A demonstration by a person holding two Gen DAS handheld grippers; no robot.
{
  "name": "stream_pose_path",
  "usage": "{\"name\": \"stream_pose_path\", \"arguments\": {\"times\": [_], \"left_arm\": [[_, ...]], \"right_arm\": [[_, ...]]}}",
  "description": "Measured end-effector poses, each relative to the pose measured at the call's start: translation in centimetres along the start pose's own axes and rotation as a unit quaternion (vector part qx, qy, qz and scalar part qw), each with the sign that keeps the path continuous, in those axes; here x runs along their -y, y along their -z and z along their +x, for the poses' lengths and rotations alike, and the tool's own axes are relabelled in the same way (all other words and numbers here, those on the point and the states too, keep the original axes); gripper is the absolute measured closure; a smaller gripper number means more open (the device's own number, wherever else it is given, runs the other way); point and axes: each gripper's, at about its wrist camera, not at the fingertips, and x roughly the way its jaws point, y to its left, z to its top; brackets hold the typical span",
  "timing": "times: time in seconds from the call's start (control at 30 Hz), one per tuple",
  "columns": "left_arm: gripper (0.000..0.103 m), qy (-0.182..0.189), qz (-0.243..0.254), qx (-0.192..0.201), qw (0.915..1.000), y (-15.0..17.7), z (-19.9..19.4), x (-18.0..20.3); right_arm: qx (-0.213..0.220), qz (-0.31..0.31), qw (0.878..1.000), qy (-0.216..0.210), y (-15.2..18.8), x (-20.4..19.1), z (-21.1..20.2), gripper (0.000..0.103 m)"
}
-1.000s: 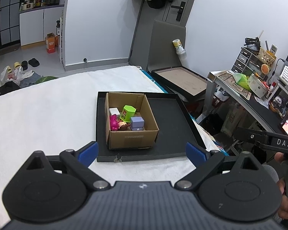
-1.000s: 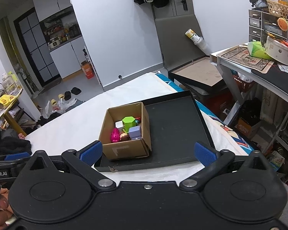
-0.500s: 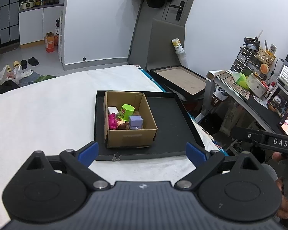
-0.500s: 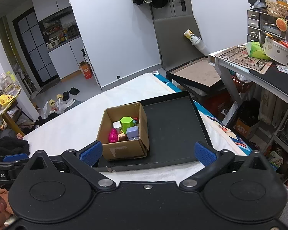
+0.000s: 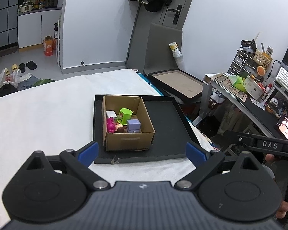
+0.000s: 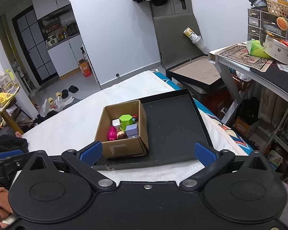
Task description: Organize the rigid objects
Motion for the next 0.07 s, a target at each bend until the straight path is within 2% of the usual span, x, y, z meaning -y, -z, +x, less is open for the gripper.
{"name": "stream_pose_path", "arguments": {"times": [0.07], "left_arm": [[0.006,0.003,0.003,0.0,1.0,0.12,0.09,0.04]], "right_arm": [[0.0,-0.001,1.0,0.0,0.04,-0.05,0.0,0.0]]}}
